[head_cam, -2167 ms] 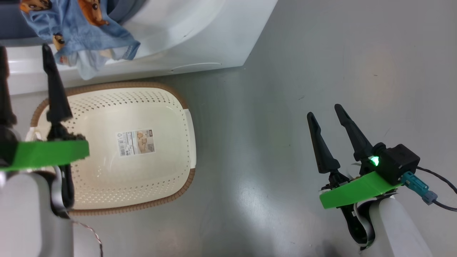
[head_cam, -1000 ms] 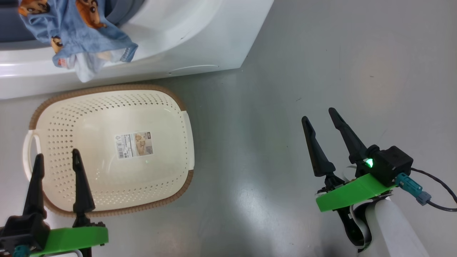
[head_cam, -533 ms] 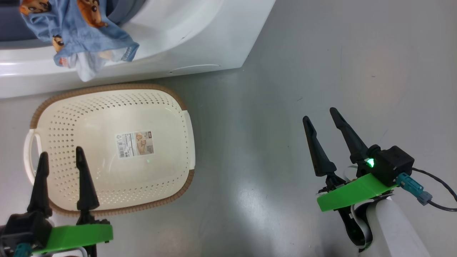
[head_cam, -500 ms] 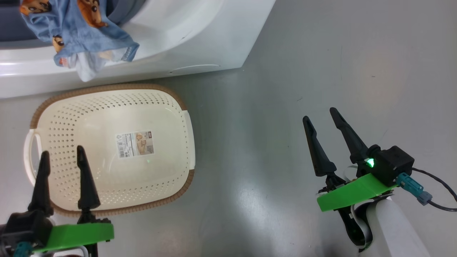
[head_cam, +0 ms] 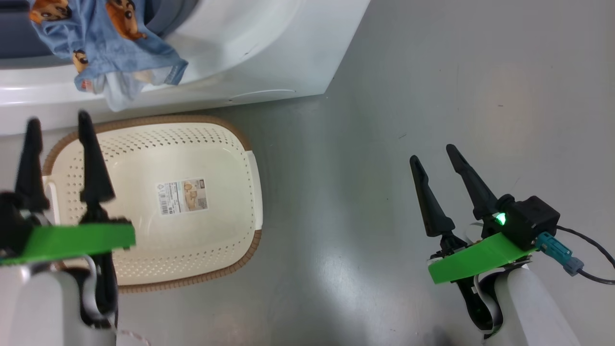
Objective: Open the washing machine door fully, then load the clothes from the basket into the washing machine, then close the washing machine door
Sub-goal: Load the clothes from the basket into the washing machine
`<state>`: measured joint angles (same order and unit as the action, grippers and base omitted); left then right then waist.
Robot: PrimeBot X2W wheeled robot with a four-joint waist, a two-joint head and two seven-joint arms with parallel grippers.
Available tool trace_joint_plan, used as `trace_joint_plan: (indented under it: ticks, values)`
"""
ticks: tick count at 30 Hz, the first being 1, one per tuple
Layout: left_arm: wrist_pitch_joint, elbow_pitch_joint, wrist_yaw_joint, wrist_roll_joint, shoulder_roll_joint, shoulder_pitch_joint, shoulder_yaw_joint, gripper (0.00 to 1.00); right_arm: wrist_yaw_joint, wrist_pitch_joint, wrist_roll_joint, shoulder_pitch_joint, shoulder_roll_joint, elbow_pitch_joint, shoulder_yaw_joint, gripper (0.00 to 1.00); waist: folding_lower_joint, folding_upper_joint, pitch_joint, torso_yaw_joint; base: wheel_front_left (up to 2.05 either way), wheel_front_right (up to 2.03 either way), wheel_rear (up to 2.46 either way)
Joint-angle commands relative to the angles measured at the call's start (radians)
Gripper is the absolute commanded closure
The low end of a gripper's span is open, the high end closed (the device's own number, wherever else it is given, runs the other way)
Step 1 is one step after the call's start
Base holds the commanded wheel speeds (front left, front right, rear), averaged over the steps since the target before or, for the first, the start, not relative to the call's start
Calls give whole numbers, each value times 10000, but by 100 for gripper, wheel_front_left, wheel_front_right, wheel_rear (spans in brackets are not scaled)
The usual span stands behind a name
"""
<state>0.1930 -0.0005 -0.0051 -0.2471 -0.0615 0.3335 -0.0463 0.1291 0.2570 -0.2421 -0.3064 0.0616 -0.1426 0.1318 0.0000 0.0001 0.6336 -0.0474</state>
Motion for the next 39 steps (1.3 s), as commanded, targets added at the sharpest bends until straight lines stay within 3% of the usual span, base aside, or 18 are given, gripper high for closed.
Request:
trace_joint_plan:
  ticks: [1, 16, 30, 37, 38, 39]
  values:
    - [-59, -279, -28, -81, -232, 94, -348, 0, 16, 48, -68, 288, -78, 172, 199, 0, 0, -1, -15, 10, 0, 0, 0]
    - [-3230, 555, 253, -951, -389, 3148, -94, 0, 16, 48, -88, 356, -100, 201, 118, 0, 0, -1, -2, -94, 0, 0, 0]
    - [-5748, 2210, 623, -1995, -462, 4445, -264, 0, 16, 48, -151, 324, -110, 181, 122, 0, 0, -1, 130, -112, 0, 0, 0]
    - [-6347, 3043, 745, -2157, -652, 4920, -296, 0, 16, 48, -165, 312, -112, 172, 204, 0, 0, -1, 194, -159, 0, 0, 0]
    - [-6409, 3167, 715, -2177, -671, 4976, -268, 17, 16, 48, -183, 309, -112, 171, 214, 0, 0, -1, 208, -176, 0, 0, 0]
    - [-6466, 3296, 672, -2121, -733, 5016, -189, 51, 16, 48, -212, 303, -112, 166, 219, 0, 0, -1, 217, -193, 0, 0, 0]
